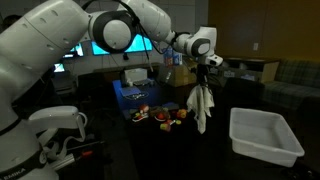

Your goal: Use the towel to sweep the things on the table to the left and then put the towel in the white bin

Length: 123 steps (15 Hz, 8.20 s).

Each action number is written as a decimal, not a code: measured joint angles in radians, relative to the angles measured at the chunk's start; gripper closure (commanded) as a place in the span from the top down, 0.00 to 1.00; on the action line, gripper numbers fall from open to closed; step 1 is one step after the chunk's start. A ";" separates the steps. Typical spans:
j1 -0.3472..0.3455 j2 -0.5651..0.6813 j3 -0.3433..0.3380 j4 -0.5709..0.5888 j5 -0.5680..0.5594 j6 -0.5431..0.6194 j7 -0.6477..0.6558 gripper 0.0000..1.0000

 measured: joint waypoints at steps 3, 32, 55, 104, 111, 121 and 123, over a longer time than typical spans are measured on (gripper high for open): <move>-0.037 -0.091 -0.039 -0.139 0.106 -0.052 -0.093 0.09; 0.318 -0.251 -0.332 -0.940 0.042 0.415 0.476 0.09; 0.439 0.115 -0.073 -0.189 0.128 0.359 0.495 0.09; 0.466 0.255 -0.285 0.024 -0.114 0.035 0.490 0.09; 0.487 0.314 -0.214 0.189 -0.081 0.022 0.490 0.09; 0.462 0.267 -0.171 0.300 -0.050 0.025 0.482 0.09; 0.437 0.231 -0.170 0.293 -0.050 0.022 0.466 0.09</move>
